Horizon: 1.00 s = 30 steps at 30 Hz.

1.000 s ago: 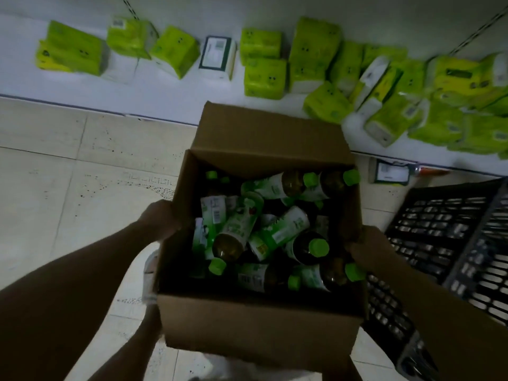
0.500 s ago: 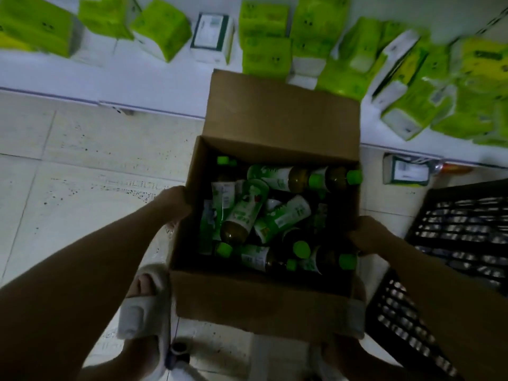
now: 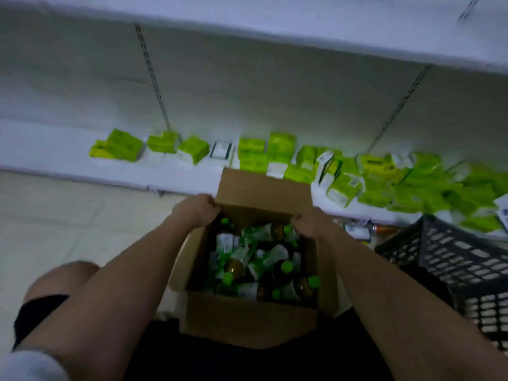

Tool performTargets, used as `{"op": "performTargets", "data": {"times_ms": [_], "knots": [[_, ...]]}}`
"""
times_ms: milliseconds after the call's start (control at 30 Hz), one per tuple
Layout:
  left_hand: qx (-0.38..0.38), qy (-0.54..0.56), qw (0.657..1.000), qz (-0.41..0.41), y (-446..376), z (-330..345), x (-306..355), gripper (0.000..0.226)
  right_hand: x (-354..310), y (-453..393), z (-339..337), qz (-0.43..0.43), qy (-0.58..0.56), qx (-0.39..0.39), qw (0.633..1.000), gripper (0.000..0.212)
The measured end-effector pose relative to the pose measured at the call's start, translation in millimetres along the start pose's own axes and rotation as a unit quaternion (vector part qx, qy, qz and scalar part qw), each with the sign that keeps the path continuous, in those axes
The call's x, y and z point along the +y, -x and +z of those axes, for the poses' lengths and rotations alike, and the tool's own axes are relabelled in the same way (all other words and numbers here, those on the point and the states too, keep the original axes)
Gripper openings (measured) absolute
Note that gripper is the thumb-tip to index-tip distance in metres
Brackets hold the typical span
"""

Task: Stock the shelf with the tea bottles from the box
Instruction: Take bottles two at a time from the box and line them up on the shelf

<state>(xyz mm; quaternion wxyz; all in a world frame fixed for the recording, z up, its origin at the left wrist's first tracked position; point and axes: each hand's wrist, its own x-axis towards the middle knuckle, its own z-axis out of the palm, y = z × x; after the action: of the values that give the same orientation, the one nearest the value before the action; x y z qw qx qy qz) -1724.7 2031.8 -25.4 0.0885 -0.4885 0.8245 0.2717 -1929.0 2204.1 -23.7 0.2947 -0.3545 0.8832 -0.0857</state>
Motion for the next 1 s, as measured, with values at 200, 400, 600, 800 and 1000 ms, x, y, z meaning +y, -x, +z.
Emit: {"op": "performTargets", "data": {"times_ms": [200, 400, 600, 800, 1000], "knots": [[0.057, -0.01, 0.998, 0.03, 60, -49, 25, 0.053, -32, 59, -57, -0.089, -0.001, 0.076, 0.993, 0.032], [0.092, -0.022, 0.994, 0.061, 108, -89, 54, 0.052, -39, 115, -104, -0.094, -0.014, 0.058, 0.994, 0.039], [0.129, -0.048, 0.986, 0.09, 137, -91, 83, 0.049, -35, 144, -111, -0.1, -0.034, 0.062, 0.993, 0.029], [0.105, -0.026, 0.991, 0.079, 133, -67, 89, 0.049, -21, 130, -97, -0.102, -0.061, 0.054, 0.991, 0.031], [0.13, -0.001, 0.99, 0.057, 124, -45, 75, 0.043, -23, 91, -59, -0.121, -0.091, 0.049, 0.987, 0.025]]}}
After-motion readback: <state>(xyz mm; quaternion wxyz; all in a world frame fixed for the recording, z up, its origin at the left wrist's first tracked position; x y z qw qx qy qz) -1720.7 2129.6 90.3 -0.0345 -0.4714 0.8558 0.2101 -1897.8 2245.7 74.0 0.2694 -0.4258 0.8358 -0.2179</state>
